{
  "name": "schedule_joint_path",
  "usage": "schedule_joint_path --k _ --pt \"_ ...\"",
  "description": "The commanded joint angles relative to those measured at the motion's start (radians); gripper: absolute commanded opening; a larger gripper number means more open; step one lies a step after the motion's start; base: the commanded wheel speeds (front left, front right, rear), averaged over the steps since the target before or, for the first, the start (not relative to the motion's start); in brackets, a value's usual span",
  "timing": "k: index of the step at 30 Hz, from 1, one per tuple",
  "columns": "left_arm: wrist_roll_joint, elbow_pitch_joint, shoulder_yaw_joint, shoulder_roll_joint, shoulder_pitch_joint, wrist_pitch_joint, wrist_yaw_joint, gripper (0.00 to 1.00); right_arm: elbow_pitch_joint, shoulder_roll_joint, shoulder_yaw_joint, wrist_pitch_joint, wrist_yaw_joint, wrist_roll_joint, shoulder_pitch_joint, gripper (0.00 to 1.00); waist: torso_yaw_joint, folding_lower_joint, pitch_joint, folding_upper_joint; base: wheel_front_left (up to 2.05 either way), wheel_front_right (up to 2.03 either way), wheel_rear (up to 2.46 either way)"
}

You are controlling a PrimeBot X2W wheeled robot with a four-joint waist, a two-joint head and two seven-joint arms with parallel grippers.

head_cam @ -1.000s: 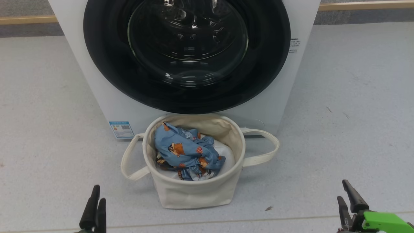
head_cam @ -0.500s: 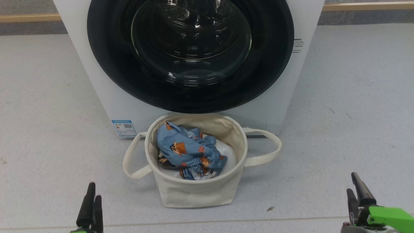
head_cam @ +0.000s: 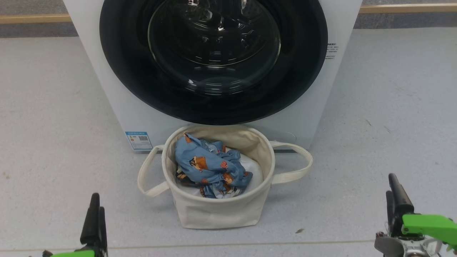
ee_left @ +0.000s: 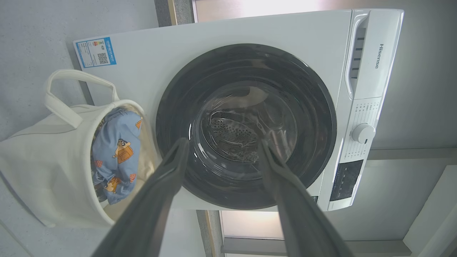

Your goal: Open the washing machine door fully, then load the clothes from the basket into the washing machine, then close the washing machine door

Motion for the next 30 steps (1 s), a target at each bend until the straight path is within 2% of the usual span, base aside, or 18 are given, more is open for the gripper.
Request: schedule_joint_path --k 1,9,17,30 --pt "0.021 -0.046 0.026 0.008 -0.047 -0.01 -0.002 1.0 -0.05 -0.006 0.012 -0.012 0.0 -0.028 -0.059 1.0 0.0 0.0 0.001 -0.0001 0.0 0.0 0.0" --pt "0.093 -0.103 0.051 0.009 -0.061 -0.033 0.0 1.0 -0.095 -0.007 0.03 -0.036 0.0 -0.119 -0.086 1.0 0.002 0.0 0.002 -0.0001 0.0 0.0 0.0" --pt "0.205 -0.187 0.06 0.009 -0.071 -0.056 0.025 1.0 -0.136 -0.008 0.063 -0.059 0.0 -0.24 -0.111 1.0 0.004 0.0 0.002 -0.0001 0.0 0.0 0.0" --pt "0.498 -0.327 -0.004 0.01 -0.084 -0.091 0.09 1.0 -0.159 -0.009 0.057 -0.094 0.0 -0.458 -0.141 1.0 0.011 0.0 0.004 -0.0001 0.0 0.0 0.0"
